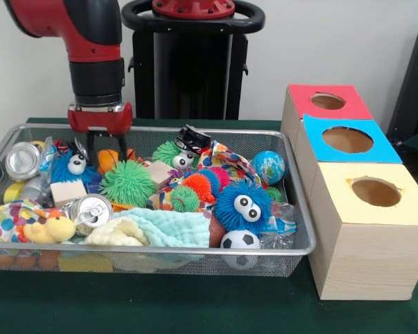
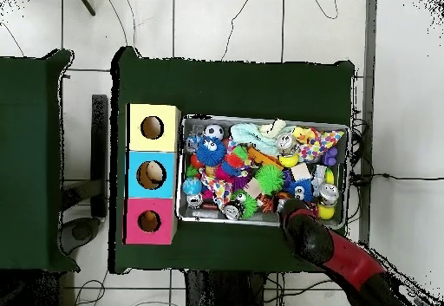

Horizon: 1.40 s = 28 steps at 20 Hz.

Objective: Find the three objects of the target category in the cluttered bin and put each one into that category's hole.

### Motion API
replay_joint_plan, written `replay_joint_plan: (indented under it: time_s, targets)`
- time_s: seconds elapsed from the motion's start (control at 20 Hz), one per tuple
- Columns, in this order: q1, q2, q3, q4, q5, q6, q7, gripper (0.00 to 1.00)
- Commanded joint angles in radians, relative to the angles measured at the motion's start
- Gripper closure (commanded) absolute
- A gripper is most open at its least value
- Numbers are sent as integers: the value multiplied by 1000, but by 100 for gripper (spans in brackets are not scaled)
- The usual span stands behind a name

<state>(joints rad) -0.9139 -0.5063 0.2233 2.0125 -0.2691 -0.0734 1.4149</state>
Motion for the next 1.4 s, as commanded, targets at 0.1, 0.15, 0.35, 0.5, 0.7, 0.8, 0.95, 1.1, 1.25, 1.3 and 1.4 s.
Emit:
replay_joint_plan:
  time_s: [0.1,0.15,0.35,0.5,0.7,0.8,0.95,1.1,1.25,1.3,1.4]
  targets:
    - [24,-5,74,-6,4,337,20,0]
    - [25,-10,71,-4,4,359,17,0]
    - [43,-25,55,-11,-1,418,20,0]
    - [60,-29,42,-28,2,488,17,0]
    - [65,-36,44,-29,-3,489,32,0]
    - [62,-47,55,-24,-12,444,42,0]
    - [56,-45,64,-18,-33,360,56,0]
    - [7,-38,121,27,-45,287,60,0]
    - [-40,-20,181,55,-98,159,64,0]
    - [-64,-11,209,64,-113,138,57,0]
    - [-82,5,235,69,-137,125,52,0]
